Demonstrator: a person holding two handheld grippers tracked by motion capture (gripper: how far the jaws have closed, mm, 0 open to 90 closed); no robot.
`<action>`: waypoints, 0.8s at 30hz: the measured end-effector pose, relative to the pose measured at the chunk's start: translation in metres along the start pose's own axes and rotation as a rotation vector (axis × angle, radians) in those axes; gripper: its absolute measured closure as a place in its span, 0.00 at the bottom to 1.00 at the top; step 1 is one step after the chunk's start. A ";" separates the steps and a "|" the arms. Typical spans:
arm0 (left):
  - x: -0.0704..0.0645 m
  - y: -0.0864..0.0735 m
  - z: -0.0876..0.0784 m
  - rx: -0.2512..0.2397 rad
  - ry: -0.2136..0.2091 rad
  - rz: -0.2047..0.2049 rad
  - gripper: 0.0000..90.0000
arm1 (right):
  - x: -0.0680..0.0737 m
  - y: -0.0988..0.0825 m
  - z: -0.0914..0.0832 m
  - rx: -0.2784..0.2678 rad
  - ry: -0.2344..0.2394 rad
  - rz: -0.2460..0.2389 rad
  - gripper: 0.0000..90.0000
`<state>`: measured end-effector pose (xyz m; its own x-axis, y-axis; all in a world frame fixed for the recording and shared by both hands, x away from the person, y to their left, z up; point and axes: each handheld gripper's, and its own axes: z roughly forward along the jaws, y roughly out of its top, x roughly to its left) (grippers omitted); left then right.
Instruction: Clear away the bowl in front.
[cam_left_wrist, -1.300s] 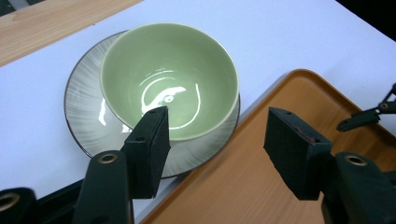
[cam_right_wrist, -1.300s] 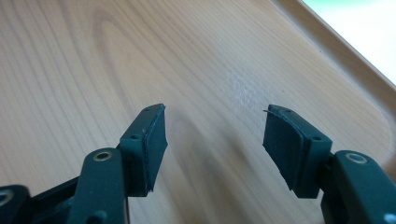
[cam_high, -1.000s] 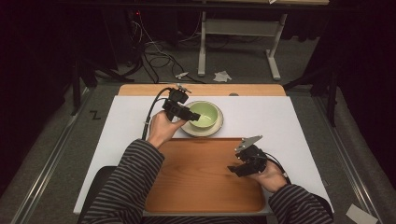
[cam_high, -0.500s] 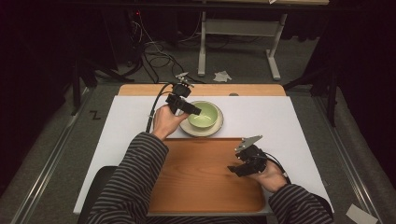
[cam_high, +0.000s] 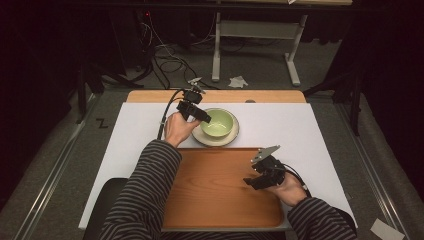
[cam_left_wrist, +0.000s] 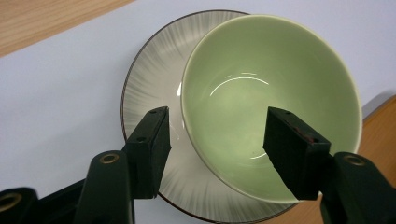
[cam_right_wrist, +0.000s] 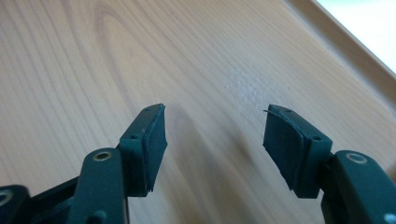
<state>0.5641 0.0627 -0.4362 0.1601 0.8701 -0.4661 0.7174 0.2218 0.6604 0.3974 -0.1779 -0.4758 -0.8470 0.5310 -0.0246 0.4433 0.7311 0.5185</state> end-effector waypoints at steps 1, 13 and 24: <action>0.001 0.000 0.002 0.004 0.005 0.003 0.46 | 0.001 0.000 0.000 0.003 -0.006 0.000 0.46; 0.001 -0.007 0.028 0.063 0.068 -0.001 0.53 | 0.002 0.000 0.000 0.006 -0.006 -0.007 0.45; 0.008 -0.012 0.042 0.100 0.110 -0.005 0.72 | 0.003 0.001 0.001 0.014 0.000 -0.017 0.46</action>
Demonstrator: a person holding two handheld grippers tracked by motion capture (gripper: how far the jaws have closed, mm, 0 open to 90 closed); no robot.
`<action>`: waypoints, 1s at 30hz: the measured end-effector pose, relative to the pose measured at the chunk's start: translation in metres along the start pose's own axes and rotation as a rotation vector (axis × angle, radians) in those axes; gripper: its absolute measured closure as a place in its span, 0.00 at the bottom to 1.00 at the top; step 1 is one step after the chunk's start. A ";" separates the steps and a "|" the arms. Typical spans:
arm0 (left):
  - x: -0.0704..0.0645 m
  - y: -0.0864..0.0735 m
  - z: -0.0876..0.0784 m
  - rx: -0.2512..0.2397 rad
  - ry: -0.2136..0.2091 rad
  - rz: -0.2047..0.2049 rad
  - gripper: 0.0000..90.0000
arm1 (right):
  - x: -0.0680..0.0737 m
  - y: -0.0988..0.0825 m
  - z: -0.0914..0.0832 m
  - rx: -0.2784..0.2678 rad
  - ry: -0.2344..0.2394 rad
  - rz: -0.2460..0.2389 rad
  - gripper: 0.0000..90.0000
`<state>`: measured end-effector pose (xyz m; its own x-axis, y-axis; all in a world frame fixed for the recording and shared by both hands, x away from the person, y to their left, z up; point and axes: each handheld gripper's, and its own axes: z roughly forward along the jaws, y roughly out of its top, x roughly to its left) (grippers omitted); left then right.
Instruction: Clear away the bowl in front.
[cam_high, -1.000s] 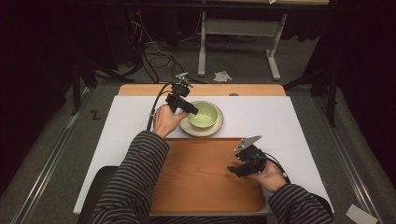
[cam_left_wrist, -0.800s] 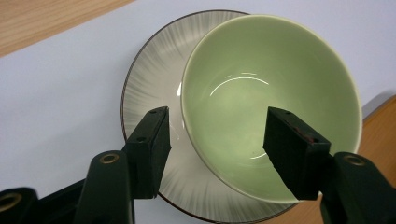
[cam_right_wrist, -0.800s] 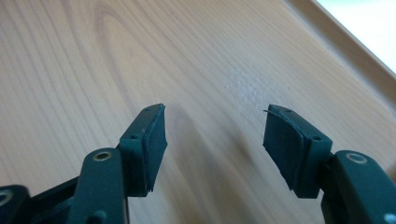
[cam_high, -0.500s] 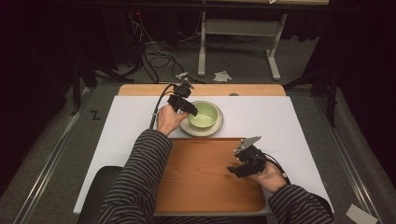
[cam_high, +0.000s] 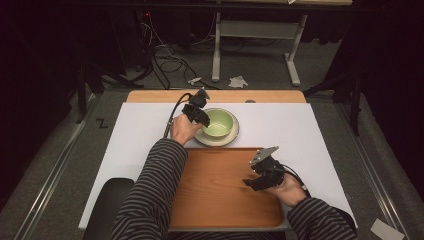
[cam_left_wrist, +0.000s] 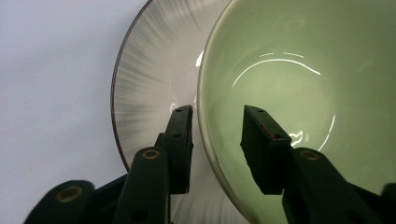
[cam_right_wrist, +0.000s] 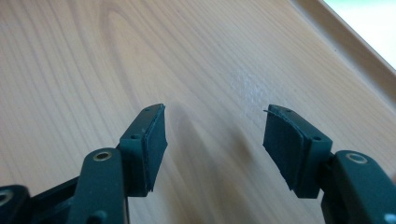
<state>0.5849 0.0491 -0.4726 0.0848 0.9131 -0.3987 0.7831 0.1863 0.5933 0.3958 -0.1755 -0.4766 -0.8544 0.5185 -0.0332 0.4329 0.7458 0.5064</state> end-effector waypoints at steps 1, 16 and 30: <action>0.000 0.000 0.001 0.002 0.001 0.000 0.73 | 0.000 0.000 0.000 -0.001 0.001 -0.001 0.46; 0.004 0.004 0.004 0.007 -0.008 -0.056 0.90 | 0.003 0.001 0.000 -0.002 0.001 -0.011 0.46; 0.007 0.006 -0.001 0.060 -0.071 -0.032 0.94 | 0.001 0.000 0.002 0.003 0.006 -0.001 0.45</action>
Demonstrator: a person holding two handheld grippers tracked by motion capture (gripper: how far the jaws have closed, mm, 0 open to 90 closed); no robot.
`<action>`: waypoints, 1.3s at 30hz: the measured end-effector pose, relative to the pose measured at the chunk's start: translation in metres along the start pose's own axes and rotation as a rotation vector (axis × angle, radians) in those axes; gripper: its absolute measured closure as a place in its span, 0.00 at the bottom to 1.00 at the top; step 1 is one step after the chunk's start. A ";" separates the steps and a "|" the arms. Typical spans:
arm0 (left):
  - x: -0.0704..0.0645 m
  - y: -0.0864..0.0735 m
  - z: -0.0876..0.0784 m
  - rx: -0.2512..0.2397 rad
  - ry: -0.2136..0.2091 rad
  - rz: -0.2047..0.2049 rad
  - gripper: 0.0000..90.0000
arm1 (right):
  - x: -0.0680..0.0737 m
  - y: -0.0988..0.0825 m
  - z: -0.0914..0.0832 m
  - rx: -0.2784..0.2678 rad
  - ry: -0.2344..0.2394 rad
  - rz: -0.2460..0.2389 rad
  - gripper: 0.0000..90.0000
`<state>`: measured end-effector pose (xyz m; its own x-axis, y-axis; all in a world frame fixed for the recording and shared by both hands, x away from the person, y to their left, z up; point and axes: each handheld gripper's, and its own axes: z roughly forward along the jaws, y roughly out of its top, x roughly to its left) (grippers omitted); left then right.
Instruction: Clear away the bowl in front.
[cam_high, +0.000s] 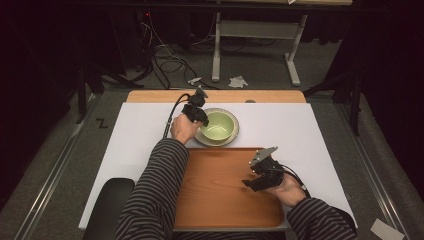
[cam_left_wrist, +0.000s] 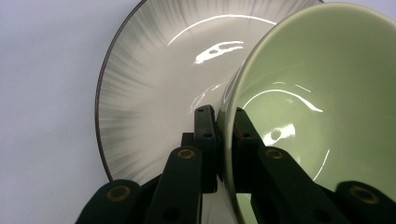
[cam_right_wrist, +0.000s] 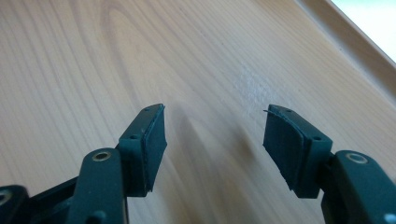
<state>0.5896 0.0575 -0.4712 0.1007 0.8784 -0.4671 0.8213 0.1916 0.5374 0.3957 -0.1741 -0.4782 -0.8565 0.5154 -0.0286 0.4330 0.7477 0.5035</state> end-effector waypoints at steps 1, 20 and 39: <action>-0.004 0.000 0.003 -0.054 -0.007 -0.041 0.94 | 0.000 0.000 0.000 0.001 -0.001 0.000 0.45; -0.007 0.008 -0.023 -0.097 -0.073 -0.045 0.94 | -0.002 0.000 0.000 -0.002 -0.001 0.004 0.45; -0.017 0.008 -0.048 -0.096 -0.114 -0.016 0.94 | -0.007 -0.002 -0.003 -0.016 -0.006 0.032 0.45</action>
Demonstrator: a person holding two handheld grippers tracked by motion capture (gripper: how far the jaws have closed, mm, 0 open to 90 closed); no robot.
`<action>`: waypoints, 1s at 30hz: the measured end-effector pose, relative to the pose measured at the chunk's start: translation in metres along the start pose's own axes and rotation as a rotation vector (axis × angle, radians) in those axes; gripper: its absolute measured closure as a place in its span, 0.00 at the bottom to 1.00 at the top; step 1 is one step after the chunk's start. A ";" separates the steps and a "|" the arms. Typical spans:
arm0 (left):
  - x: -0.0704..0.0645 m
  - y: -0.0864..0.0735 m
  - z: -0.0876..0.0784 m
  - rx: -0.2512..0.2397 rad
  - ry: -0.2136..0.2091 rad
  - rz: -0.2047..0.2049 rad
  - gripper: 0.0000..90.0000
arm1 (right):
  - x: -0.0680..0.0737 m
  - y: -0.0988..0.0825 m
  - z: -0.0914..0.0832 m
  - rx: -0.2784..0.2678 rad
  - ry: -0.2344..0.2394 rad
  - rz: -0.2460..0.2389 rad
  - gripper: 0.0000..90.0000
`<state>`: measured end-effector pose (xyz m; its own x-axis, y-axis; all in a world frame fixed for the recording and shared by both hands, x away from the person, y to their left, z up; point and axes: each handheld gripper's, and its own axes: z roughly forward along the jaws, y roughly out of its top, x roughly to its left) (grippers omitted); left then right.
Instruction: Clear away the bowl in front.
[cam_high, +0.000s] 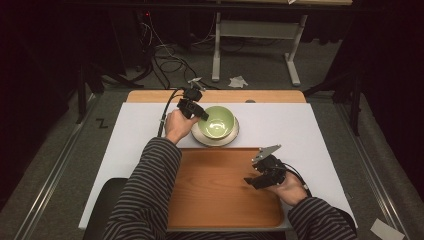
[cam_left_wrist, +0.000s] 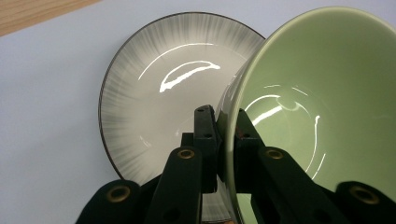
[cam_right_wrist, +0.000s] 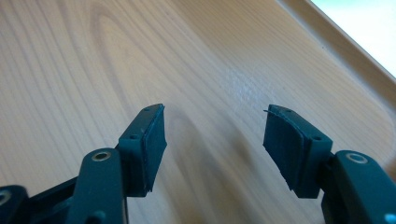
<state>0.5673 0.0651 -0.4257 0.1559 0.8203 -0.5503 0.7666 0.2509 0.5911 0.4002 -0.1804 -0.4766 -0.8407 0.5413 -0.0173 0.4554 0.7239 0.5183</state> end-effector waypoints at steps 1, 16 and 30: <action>0.000 0.000 -0.001 0.000 -0.001 0.005 0.94 | 0.000 0.000 0.000 0.007 -0.002 0.004 0.45; -0.010 -0.003 -0.015 0.011 -0.011 0.057 0.94 | 0.000 0.000 -0.003 -0.001 -0.004 0.000 0.45; -0.025 -0.013 -0.030 0.006 -0.021 0.148 0.94 | 0.000 0.000 -0.001 0.005 -0.002 0.001 0.45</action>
<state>0.5346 0.0569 -0.4015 0.2800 0.8374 -0.4695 0.7381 0.1250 0.6631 0.3999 -0.1814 -0.4755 -0.8397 0.5427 -0.0188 0.4574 0.7255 0.5142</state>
